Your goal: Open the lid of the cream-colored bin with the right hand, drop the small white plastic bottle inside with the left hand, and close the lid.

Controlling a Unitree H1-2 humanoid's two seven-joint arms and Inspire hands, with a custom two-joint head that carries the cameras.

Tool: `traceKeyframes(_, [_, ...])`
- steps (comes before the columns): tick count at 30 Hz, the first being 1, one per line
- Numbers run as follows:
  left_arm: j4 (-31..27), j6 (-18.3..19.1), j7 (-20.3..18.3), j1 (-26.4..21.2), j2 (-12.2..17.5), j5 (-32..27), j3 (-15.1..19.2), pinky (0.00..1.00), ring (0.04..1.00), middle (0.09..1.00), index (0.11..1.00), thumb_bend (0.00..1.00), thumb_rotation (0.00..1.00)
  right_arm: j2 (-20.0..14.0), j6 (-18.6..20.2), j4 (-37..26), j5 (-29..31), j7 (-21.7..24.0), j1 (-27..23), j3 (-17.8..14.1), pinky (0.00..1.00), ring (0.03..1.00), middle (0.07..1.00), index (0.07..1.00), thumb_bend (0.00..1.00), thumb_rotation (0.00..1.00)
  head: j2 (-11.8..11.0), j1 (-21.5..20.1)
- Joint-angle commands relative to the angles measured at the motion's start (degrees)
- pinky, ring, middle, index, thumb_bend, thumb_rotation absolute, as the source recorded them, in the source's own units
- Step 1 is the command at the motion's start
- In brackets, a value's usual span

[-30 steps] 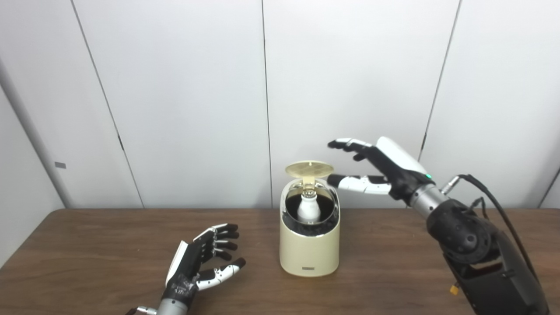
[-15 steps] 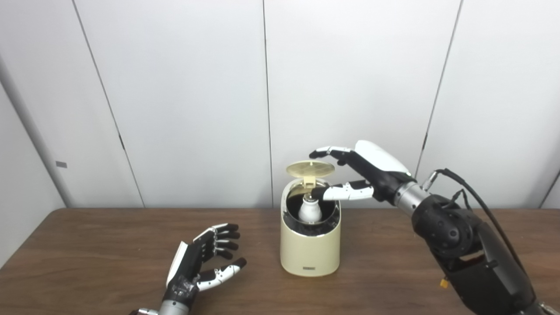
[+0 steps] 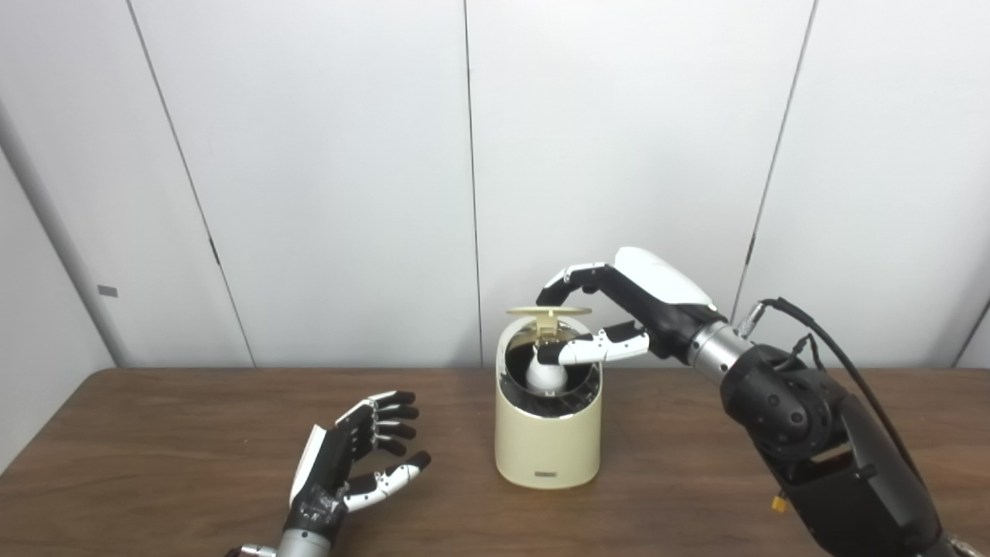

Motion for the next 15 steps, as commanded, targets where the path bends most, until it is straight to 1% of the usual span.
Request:
traceKeyframes(1, [-1.10, -2.15, 0.41, -1.87, 0.15, -0.10, 0.59, 0.55, 0.625, 0.710, 0.758, 0.59, 0.00, -0.44, -1.93, -2.59, -0.34, -1.10, -1.80, -0.93, 0.74, 0.796, 0.676, 0.642, 0.65, 0.68, 0.13, 0.01])
traceKeyframes(6, [-1.51, -1.51, 0.17, -1.76, -0.10, -0.67, 0.84, 0.55, 0.625, 0.714, 0.765, 0.59, 0.00, -0.62, -1.54, -3.66, -0.65, -0.07, -1.45, -0.74, 0.76, 0.810, 0.678, 0.638, 0.65, 0.69, 0.30, 0.10])
traceKeyframes(7, [-1.69, -1.31, 0.09, -1.73, -0.15, -0.77, 0.86, 0.55, 0.625, 0.715, 0.765, 0.59, 0.00, -0.68, -1.15, -3.89, -0.69, 0.40, -1.44, -0.67, 0.77, 0.821, 0.683, 0.640, 0.65, 0.69, 0.75, -0.01])
traceKeyframes(10, [-1.82, -1.19, 0.55, -1.84, -0.34, -0.20, 0.96, 0.56, 0.629, 0.718, 0.762, 0.59, 0.00, -1.11, -0.08, -4.16, -0.37, 2.51, -1.36, -0.39, 0.79, 0.842, 0.697, 0.655, 0.65, 0.70, 1.08, -0.04])
traceKeyframes(12, [-1.95, -0.84, 0.45, -1.94, -0.51, -0.60, 1.12, 0.58, 0.643, 0.726, 0.763, 0.58, 0.00, -1.61, 0.50, -4.34, -1.22, 4.04, -1.17, 0.13, 0.83, 0.856, 0.709, 0.667, 0.66, 0.71, 1.18, 0.14])
traceKeyframes(13, [-2.26, -0.38, 0.26, -1.93, -0.65, -1.08, 1.23, 0.58, 0.646, 0.729, 0.764, 0.58, 0.00, -1.85, 0.51, -4.39, -1.55, 4.59, -0.99, 0.33, 0.85, 0.865, 0.713, 0.672, 0.66, 0.70, 1.30, 0.33])
traceKeyframes(15, [-2.78, 0.20, 0.23, -1.86, -0.84, -1.10, 1.34, 0.57, 0.648, 0.728, 0.765, 0.58, 0.00, -2.20, 0.45, -4.50, -1.85, 5.20, -0.64, 0.58, 0.84, 0.865, 0.711, 0.670, 0.66, 0.67, 1.48, 0.55])
